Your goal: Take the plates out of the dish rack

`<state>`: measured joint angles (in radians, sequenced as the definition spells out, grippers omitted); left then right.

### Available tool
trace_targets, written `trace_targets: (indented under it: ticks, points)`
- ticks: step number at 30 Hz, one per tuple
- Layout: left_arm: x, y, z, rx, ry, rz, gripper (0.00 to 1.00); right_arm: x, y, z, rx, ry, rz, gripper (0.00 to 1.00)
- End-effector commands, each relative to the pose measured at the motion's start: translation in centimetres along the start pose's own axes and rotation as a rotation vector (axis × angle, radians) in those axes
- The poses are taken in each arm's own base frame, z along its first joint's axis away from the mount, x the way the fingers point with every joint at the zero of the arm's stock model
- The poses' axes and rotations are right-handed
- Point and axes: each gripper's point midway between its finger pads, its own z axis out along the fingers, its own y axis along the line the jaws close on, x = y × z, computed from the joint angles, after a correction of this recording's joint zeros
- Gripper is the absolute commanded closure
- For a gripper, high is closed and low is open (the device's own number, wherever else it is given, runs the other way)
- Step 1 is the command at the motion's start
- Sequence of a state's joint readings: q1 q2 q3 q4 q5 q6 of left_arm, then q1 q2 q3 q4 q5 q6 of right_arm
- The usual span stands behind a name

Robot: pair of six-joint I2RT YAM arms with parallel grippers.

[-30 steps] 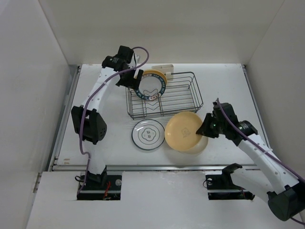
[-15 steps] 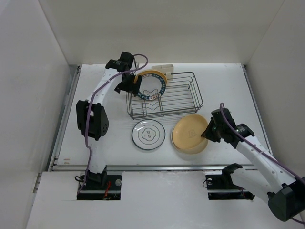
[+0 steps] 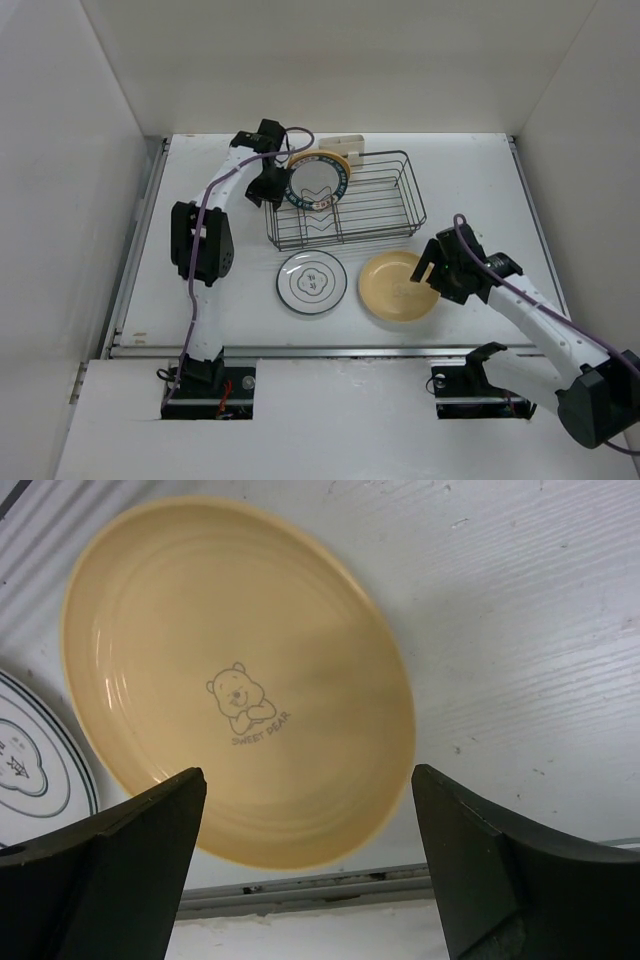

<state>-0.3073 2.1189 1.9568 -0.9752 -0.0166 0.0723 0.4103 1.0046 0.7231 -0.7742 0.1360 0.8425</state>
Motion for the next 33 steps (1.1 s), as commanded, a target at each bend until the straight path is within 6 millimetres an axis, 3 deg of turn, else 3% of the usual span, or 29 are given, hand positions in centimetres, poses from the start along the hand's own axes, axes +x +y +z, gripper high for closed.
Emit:
trace_targets:
  ticks: [1,3,7,10,14,18,19,21,22,24,25,26,28,29,30,33]
  points:
    - [-0.2,0.3,0.4,-0.019,0.013,0.032,0.6,-2.3,0.8,-0.6,0.005,-0.068,0.018,0.1]
    - [-1.4,0.8,-0.1,-0.041,-0.015,0.042,0.74,-2.4,1.0,-0.5,0.008,-0.066,0.018,0.1]
    - [-3.7,1.6,0.1,-0.086,-0.059,0.059,0.85,-2.9,1.2,-0.5,0.016,-0.074,-0.005,0.1]
    - [-5.5,2.3,-0.7,-0.118,-0.11,0.065,0.85,-3.7,1.8,-1.1,-0.004,-0.093,-0.042,0.1]
    - [-6.4,2.7,-0.8,-0.143,-0.135,0.082,0.83,-5.8,4.6,-3.1,-0.111,-0.157,-0.136,0.12]
    - [-6.9,2.6,-0.8,-0.132,-0.155,0.089,0.76,-9.1,10.3,-6.5,-0.319,-0.281,-0.272,0.13]
    - [-6.9,2.6,-0.8,-0.131,-0.155,0.089,0.7,-9.6,11.2,-6.0,-0.327,-0.279,-0.307,0.13]
    - [-6.9,2.4,-1.6,-0.12,-0.165,0.089,0.67,-11.0,12.7,-5.7,-0.336,-0.306,-0.404,0.14]
    - [-6.9,2.2,-1.6,-0.111,-0.165,0.09,0.65,-12.0,15.0,-5.5,-0.358,-0.309,-0.449,0.16]
    - [-7.2,2.3,-2.8,-0.112,-0.19,0.087,0.64,-13.5,17.1,-5.1,-0.357,-0.33,-0.552,0.23]
    - [-7.2,2.3,-2.8,-0.112,-0.19,0.087,0.64,-15.0,19.6,-6.7,-0.399,-0.374,-0.581,0.26]
    - [-7.3,2.6,-3.3,-0.126,-0.199,0.085,0.64,-14.7,21.0,-4.7,-0.396,-0.336,-0.626,0.28]
    - [-7.4,2.9,-3.9,-0.145,-0.21,0.081,0.55,-15.2,23.7,-4.4,-0.451,-0.344,-0.716,0.32]
    - [-7.4,3.6,-4.4,-0.151,-0.218,0.069,0.5,-16.5,25.6,-5.4,-0.489,-0.385,-0.734,0.34]
    - [-7.0,3.5,-4.3,-0.149,-0.203,0.062,0.45,-15.8,26.6,-3.1,-0.488,-0.342,-0.767,0.34]
    - [-6.1,3.2,-3.9,-0.103,-0.17,0.026,0.38,-16.9,30.2,-0.9,-0.519,-0.364,-0.824,0.37]
